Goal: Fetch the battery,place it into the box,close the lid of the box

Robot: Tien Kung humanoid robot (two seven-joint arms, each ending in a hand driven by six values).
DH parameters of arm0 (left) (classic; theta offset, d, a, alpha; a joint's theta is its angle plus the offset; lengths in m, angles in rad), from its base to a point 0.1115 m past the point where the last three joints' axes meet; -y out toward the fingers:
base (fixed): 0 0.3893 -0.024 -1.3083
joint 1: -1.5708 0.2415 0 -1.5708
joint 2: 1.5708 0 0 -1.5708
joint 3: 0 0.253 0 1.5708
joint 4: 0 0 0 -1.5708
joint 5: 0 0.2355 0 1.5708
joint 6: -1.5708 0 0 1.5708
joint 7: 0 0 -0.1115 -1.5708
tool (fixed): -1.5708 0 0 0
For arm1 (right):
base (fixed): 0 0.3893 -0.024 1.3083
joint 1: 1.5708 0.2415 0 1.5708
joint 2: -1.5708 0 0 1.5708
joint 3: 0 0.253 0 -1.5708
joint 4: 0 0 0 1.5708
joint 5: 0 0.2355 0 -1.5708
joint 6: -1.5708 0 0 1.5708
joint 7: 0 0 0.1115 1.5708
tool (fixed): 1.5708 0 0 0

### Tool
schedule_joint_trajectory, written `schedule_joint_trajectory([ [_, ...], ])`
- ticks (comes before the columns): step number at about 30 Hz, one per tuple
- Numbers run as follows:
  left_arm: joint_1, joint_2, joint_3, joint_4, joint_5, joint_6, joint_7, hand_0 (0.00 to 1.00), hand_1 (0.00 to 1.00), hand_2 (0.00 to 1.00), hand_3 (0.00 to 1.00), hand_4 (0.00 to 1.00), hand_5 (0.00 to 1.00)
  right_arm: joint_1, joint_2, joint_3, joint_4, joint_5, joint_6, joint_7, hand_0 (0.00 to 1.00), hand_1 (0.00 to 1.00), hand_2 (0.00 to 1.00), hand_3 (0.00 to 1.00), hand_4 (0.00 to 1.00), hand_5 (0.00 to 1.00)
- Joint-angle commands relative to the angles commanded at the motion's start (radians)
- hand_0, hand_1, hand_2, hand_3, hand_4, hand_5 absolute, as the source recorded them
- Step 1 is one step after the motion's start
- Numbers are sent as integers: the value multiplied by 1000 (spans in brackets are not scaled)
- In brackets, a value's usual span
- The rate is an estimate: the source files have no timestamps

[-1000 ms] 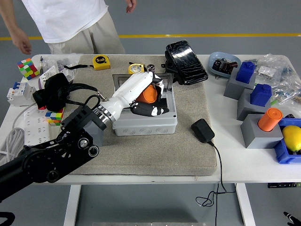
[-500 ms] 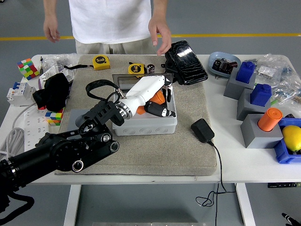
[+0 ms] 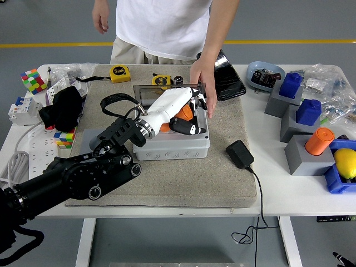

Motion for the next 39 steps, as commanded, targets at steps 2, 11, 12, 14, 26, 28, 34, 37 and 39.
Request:
schedule_joint_trajectory([
  [2, -3, 1, 3, -1, 23, -3, -2, 339, 403, 429, 561, 998, 193, 0, 0, 2, 0, -1, 0, 0, 658, 618, 593, 543, 936, 447],
  [11, -24, 20, 51, -19, 85, -28, -9, 343, 395, 424, 563, 998, 212, 2, 2, 14, 0, -8, -1, 3, 659, 618, 592, 544, 936, 446],
  [12, -20, 21, 46, -24, 86, -29, -9, 343, 395, 424, 563, 998, 212, 1, 2, 16, 0, -9, -1, 3, 659, 618, 592, 544, 936, 446],
  [14, -12, 25, 30, -40, 92, -32, -8, 349, 400, 427, 567, 998, 226, 0, 3, 19, 0, -11, -1, 3, 660, 618, 593, 543, 937, 446],
  [26, 26, 53, -107, -189, 66, 16, -97, 376, 432, 438, 598, 998, 461, -2, 1, 38, 1, -21, -1, 4, 661, 617, 593, 543, 936, 446],
  [28, 29, 50, -128, -191, 67, 29, -117, 376, 432, 438, 598, 998, 461, -1, 1, 40, 1, -21, -2, 5, 661, 617, 593, 543, 936, 446],
  [34, 28, 50, -193, -156, 74, 21, -92, 713, 756, 717, 762, 998, 770, -3, 3, 41, 2, -21, -1, 5, 661, 617, 593, 543, 936, 446],
  [37, 31, 56, -220, -126, 60, -25, -26, 713, 756, 717, 762, 998, 770, -4, 3, 42, 2, -21, -1, 5, 661, 617, 593, 543, 936, 446],
  [39, 34, 59, -231, -114, 52, -47, 8, 855, 903, 884, 896, 998, 998, -5, 3, 42, 2, -21, -1, 5, 661, 617, 593, 543, 936, 447],
])
